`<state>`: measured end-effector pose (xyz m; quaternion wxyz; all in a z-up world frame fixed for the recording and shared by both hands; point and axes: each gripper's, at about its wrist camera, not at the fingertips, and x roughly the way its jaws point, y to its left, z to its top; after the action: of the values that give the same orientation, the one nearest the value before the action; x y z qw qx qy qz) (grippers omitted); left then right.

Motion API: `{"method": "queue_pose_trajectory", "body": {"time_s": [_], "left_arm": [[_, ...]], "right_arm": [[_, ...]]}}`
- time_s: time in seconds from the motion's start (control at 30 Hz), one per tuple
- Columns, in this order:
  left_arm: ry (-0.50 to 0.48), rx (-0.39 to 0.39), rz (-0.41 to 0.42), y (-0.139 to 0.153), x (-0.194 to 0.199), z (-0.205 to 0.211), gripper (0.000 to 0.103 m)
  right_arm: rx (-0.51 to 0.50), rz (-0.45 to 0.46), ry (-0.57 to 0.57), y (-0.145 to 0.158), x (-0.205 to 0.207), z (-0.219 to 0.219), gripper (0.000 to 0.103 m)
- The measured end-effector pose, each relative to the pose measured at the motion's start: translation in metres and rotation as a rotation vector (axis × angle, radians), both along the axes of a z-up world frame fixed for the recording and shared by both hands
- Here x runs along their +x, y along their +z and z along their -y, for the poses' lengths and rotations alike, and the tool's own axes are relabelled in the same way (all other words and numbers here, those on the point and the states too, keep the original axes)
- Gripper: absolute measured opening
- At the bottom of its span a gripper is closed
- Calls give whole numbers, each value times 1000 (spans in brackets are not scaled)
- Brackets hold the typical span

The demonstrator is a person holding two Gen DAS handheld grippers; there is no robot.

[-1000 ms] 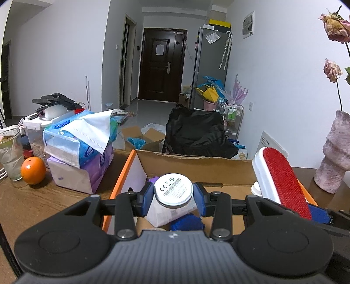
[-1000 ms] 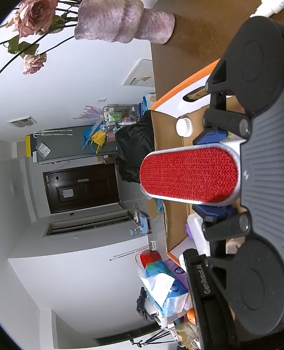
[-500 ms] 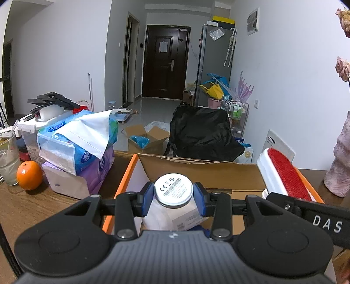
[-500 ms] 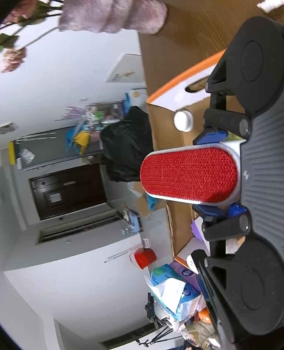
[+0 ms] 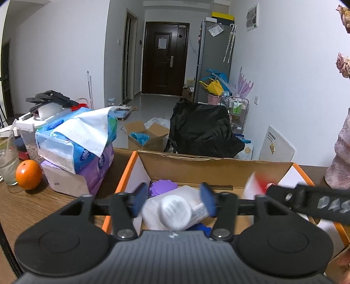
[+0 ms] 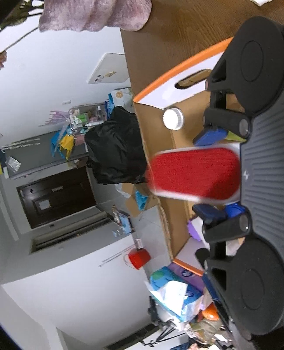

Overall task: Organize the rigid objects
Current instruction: 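Open both tools to drop the lint brush and round tin into the box, then withdraw both tools from the box toward the plug adapter and spray bottle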

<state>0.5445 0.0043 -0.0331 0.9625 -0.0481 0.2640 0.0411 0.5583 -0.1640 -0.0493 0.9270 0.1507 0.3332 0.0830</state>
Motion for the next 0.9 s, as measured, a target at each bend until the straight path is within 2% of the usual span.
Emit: {"method": "queue_pose_trajectory", "body": {"time_s": [0.03, 0.07, 0.2, 0.37, 0.63, 0.9], "left_arm": [[8, 6, 4, 1, -1, 0, 84], [18, 14, 13, 2, -3, 0, 89], [23, 23, 24, 6, -7, 1, 99], [24, 32, 26, 8, -8, 2, 103], [26, 27, 11, 8, -10, 1, 103], [35, 29, 13, 9, -15, -1, 103]], "right_arm": [[6, 11, 0, 3, -2, 2, 81], [9, 22, 2, 5, -4, 4, 83], [3, 46, 9, 13, -11, 6, 85], [-13, 53, 9, 16, -13, 5, 87], [-40, 59, -4, 16, -16, 9, 98], [-55, 64, -10, 15, -20, 13, 103]]}}
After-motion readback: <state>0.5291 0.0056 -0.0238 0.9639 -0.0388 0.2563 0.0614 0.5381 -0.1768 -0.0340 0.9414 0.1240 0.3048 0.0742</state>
